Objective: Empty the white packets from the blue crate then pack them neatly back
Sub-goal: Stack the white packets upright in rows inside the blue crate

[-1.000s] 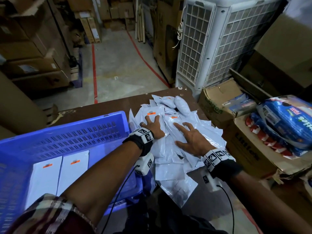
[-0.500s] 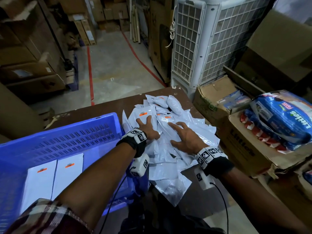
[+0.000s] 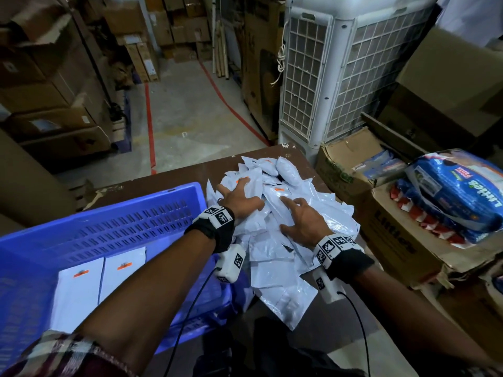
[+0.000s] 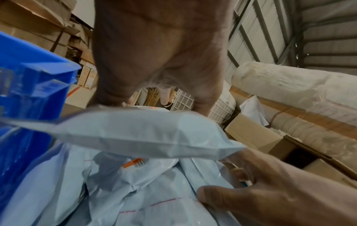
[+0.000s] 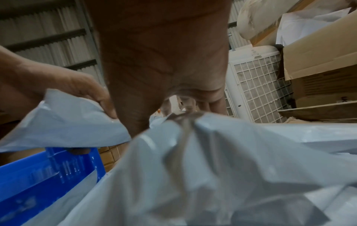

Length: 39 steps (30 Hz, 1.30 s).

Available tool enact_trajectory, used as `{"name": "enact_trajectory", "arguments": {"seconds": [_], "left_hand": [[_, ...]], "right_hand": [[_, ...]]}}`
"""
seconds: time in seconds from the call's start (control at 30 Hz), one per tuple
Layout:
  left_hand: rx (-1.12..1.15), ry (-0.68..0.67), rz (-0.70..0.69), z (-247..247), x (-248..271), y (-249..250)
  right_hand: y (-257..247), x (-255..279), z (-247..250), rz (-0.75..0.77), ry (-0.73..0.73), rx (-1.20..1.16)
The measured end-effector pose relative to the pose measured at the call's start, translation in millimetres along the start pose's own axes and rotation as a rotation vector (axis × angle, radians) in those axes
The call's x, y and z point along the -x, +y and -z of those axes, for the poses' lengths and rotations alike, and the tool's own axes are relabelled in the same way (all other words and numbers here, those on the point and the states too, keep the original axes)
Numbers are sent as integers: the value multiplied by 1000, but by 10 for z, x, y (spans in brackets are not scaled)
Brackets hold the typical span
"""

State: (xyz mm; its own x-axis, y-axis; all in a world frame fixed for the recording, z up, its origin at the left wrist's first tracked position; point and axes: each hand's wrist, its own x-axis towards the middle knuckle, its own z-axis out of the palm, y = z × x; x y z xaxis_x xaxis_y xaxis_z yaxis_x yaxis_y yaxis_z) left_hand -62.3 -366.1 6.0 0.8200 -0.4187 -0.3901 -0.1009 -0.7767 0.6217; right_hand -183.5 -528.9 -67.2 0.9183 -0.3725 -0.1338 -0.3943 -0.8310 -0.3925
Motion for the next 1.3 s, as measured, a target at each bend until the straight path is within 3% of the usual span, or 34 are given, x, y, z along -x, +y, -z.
{"name": "enact_trajectory", "arguments": {"seconds": [0.3,0.53,0.7,0.97,1.17,1.3], "left_hand": [[168,61,-92,302,242,-109],[5,10,-84,511,426,-310],[36,-16,-121,551,499,-340],[188,108,-177,867,518,-407],[204,251,-173,1382,608,-697],[203,307,-102,1697,704,-1057]], "right_hand": [[-147,6,135,-75,46,-49],[-325,74,26,-139,9,-51],[-398,105,73,-162,42,-63],[-630,112,568,-48,154,-226],[-1208,91,962,96,193,-378],[-1758,76,917,185,116,-372]]}}
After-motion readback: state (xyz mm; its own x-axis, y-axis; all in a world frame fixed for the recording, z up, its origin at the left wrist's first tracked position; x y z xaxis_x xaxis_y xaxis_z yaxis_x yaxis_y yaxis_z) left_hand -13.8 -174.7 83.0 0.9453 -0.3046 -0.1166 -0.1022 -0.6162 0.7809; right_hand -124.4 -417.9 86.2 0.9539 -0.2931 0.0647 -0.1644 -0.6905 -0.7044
